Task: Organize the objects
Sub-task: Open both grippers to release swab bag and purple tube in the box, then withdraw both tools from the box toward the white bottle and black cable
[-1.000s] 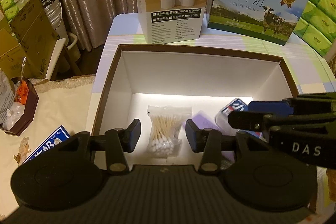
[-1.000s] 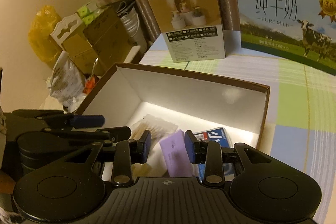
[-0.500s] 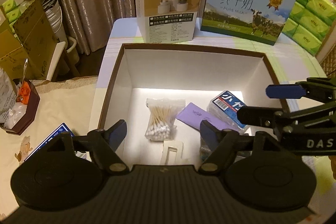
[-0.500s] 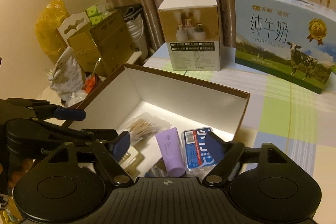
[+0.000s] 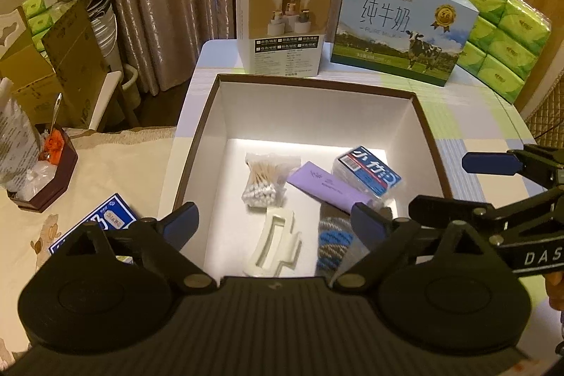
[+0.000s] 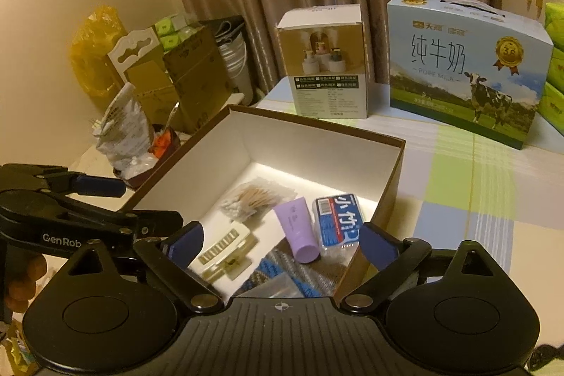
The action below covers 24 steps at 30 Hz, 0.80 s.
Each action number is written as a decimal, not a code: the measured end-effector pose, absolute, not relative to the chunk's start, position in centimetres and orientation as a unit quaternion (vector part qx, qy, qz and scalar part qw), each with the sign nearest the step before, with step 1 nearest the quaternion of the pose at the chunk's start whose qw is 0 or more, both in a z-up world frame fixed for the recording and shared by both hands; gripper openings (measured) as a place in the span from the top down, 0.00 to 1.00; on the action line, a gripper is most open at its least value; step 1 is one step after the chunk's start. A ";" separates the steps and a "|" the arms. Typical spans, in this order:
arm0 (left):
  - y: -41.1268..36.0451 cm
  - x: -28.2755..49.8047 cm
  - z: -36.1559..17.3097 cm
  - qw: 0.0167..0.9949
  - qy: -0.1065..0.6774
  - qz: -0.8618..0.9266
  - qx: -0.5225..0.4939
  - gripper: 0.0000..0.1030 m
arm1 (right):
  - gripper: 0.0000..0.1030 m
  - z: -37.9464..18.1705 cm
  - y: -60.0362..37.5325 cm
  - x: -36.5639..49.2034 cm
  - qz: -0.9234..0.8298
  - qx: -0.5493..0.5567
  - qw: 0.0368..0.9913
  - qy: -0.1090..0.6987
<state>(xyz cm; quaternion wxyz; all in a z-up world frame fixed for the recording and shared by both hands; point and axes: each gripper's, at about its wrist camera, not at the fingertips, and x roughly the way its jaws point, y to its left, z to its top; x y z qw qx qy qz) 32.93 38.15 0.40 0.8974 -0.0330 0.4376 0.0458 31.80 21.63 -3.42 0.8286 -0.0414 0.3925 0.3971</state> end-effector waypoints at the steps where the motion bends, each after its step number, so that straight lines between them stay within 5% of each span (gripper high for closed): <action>1: 38.1 32.6 0.5 0.898 0.437 0.046 -0.035 0.12 | 0.10 -3.3 21.5 31.6 0.397 -0.040 0.828 0.392; 24: 35.0 23.5 2.7 0.896 0.433 0.063 -0.075 0.11 | 0.09 -1.6 16.3 24.2 0.405 -0.026 0.824 0.395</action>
